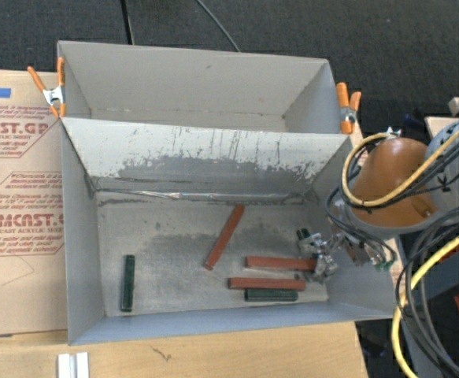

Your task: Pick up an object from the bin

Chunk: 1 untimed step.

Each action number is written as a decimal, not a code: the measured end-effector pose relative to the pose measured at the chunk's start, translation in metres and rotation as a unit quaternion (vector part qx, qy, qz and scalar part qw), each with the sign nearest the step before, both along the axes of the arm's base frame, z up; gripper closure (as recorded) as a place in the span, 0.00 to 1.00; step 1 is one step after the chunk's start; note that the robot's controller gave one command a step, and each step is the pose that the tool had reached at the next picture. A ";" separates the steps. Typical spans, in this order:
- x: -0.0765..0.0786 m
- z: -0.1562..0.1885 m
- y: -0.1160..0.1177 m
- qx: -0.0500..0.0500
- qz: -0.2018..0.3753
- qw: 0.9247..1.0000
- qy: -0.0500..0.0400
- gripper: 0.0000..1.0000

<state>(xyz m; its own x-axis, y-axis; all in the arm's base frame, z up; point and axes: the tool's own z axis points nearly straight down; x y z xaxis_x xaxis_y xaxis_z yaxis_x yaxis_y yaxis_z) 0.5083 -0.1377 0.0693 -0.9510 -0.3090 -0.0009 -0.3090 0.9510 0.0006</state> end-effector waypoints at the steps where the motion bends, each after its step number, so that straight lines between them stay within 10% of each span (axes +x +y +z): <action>1: 0.000 0.000 0.000 0.000 0.000 1.000 0.000 1.00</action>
Offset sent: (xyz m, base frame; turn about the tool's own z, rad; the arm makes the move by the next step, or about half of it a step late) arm 0.0022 -0.0062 0.0968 -0.6344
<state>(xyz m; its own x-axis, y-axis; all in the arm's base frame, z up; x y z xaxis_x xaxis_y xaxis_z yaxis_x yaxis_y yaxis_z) 0.5083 -0.1377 0.0693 -0.9510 -0.3093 -0.0009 -0.3093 0.9510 0.0005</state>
